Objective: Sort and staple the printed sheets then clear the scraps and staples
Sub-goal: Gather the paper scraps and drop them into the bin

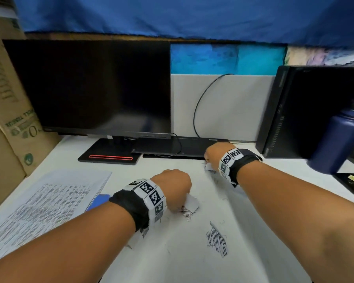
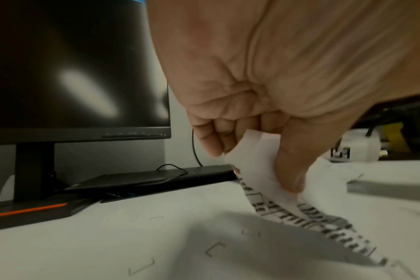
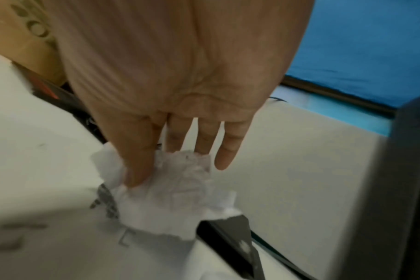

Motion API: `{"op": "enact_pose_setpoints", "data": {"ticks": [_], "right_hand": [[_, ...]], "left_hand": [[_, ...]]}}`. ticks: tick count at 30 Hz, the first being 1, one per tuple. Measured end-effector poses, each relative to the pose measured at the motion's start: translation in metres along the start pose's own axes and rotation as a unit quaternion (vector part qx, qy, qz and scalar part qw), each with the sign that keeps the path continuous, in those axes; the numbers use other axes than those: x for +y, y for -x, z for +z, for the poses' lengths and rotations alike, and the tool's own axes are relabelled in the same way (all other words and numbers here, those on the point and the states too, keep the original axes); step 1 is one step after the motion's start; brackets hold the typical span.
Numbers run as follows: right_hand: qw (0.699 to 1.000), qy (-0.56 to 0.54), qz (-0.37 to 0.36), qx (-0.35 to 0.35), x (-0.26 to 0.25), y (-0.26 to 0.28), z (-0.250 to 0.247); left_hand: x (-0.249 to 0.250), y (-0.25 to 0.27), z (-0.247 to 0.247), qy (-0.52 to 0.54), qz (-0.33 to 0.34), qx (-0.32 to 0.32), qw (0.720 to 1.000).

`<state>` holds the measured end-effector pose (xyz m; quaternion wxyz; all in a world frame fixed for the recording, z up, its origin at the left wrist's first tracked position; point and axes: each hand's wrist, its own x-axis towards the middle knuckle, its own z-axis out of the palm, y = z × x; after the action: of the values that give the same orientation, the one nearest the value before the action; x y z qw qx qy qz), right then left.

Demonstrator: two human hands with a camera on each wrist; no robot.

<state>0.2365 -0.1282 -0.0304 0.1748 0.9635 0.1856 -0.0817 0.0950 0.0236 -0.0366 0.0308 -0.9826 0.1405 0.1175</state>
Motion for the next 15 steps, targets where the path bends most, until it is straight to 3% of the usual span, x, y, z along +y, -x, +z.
{"op": "enact_pose_setpoints", "data": {"ticks": [3,6,9,12,15], "right_hand": [[0.999,0.024,-0.009,-0.041,-0.009,-0.014,0.008],[0.999,0.013,-0.005,0.034,-0.005,-0.014,0.016],[0.984,-0.122,0.012,0.127,0.003,-0.001,0.012],[0.929,-0.314,0.012,0.195,0.015,0.023,-0.010],[0.810,-0.537,-0.002,0.234,0.017,0.070,-0.036]], "left_hand": [[-0.012,0.010,-0.007,0.087,-0.004,0.055,0.995],[-0.024,0.020,-0.014,0.149,-0.005,0.102,0.984],[-0.033,0.030,-0.021,0.192,-0.011,0.132,0.972],[-0.039,0.041,-0.026,0.247,-0.037,0.181,0.951],[-0.042,0.056,-0.023,0.323,-0.072,0.234,0.914]]}}
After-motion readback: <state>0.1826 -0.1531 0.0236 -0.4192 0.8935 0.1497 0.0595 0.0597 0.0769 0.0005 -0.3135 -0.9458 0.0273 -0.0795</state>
